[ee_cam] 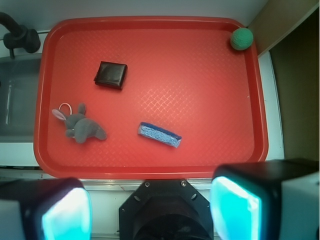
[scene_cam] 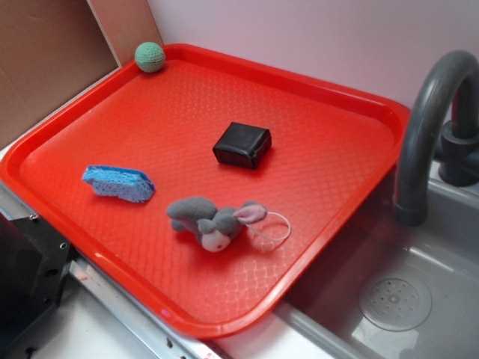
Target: Grab the gray animal.
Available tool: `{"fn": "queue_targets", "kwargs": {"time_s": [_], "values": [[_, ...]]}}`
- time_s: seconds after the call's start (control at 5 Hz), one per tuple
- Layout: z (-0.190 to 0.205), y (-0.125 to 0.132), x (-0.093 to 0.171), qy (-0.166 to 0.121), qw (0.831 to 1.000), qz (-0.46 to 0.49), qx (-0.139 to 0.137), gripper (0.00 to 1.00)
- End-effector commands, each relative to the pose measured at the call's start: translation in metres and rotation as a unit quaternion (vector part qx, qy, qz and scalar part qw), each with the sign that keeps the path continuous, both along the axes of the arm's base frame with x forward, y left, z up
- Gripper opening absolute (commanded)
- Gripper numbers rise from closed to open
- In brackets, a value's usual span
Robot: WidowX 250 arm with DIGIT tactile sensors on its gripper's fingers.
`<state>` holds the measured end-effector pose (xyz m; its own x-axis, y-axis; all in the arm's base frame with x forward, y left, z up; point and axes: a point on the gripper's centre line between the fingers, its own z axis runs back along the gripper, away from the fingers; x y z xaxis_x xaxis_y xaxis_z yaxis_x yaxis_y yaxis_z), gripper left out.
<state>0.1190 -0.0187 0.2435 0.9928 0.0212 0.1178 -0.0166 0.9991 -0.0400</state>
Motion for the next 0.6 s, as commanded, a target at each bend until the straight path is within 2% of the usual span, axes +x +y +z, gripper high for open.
{"fn": "queue_targets", "kwargs": {"time_s": [0.0, 0.2, 0.4], "values": [[0.0, 0.0, 0.0, 0.0, 1.0, 0.0, 0.0, 1.0], [-0.01, 0.006, 0.031, -0.014, 0.996, -0.091, 0.021, 1.0], [-0.021, -0.014, 0.052, -0.031, 0.981, -0.191, 0.026, 1.0]]}}
